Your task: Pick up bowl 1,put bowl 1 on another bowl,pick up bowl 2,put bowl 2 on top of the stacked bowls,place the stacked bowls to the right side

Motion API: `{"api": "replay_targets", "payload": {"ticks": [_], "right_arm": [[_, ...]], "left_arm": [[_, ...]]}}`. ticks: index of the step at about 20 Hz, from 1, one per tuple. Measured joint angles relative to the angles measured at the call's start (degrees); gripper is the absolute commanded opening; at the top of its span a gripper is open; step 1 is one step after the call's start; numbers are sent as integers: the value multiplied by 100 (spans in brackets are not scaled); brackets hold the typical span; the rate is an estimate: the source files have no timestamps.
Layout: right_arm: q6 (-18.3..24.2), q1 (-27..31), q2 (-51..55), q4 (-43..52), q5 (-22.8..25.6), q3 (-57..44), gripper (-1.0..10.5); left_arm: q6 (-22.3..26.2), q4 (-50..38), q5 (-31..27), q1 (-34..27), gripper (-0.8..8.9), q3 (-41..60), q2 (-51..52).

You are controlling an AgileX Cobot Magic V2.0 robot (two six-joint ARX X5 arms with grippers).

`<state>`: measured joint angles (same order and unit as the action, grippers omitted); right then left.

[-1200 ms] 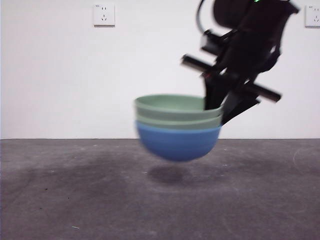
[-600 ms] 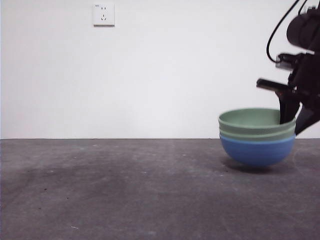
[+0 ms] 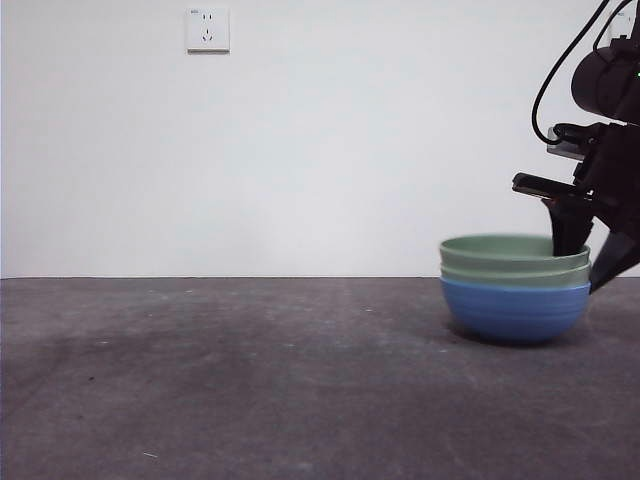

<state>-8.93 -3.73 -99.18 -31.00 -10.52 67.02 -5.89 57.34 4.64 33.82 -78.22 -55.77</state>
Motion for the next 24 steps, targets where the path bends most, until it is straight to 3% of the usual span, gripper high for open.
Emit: {"api": "replay_targets", "payload": {"ticks": [10, 14, 18, 21, 24], "right_arm": [[129, 0, 280, -378, 2, 0, 259], [216, 0, 1290, -1235, -11, 0, 257], [330, -74, 2444, -2509, -699, 0, 249], [426, -326, 3386, -3217, -750, 0, 247], [428, -608, 4245, -3738, -750, 0, 86]], "left_arm": [[-17, 0, 0, 0, 354, 0, 0], [-15, 0, 0, 0, 353, 0, 0], [77, 0, 0, 0, 350, 0, 0], [175, 2, 0, 0, 345, 0, 0], [205, 28, 2, 0, 339, 0, 0]]}}
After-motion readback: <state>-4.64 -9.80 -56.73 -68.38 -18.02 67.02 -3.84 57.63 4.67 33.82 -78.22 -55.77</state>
